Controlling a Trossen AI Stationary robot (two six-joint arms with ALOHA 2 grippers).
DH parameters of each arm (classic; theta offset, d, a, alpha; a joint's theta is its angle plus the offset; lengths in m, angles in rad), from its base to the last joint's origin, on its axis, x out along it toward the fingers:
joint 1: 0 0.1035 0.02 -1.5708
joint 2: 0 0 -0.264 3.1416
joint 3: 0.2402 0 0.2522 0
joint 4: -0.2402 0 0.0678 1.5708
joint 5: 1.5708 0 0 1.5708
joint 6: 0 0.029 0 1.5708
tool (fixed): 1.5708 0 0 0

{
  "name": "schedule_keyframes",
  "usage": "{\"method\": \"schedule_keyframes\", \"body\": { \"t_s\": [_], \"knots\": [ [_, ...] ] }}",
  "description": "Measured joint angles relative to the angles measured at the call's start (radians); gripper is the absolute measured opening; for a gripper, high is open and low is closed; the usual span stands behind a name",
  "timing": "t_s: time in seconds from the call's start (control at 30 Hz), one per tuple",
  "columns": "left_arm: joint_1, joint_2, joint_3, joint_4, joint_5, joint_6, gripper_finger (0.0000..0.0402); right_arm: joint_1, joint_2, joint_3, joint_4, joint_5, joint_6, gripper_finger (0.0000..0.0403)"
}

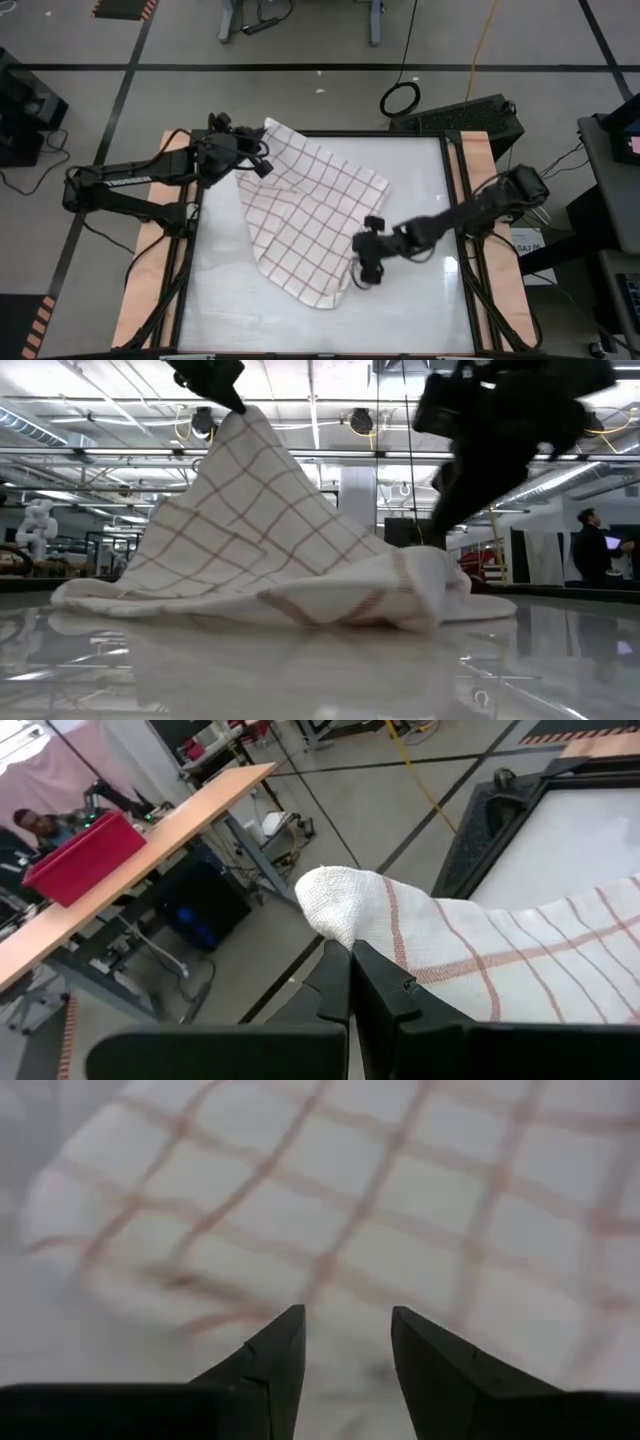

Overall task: Roll towel
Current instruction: Fold the white checkered towel

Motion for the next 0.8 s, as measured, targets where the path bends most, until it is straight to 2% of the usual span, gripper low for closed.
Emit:
{"method": "schedule_keyframes", "body": {
  "t_s": [0.13, 0.33, 0.47, 0.67, 0.8],
  "knots": [
    [0.000, 0.006, 0.000, -0.007, 0.000, 0.000, 0.0002, 0.072, 0.041, -0.061, 0.134, 0.020, 0.090, 0.0122],
    [-0.001, 0.007, 0.001, -0.040, -0.003, 0.000, 0.0002, 0.158, 0.094, -0.064, 0.136, 0.155, 0.162, 0.0084],
    [-0.001, 0.007, 0.001, -0.051, -0.005, -0.002, 0.0002, 0.177, 0.150, -0.064, 0.134, 0.245, 0.196, 0.0058],
    [-0.001, 0.007, 0.001, -0.050, -0.010, -0.002, 0.0002, 0.180, 0.208, -0.062, 0.148, 0.247, 0.272, 0.0023],
    [-0.001, 0.007, 0.001, -0.050, -0.043, 0.008, 0.0002, 0.202, 0.207, -0.060, 0.156, 0.180, 0.311, 0.0005]
  ]
}}
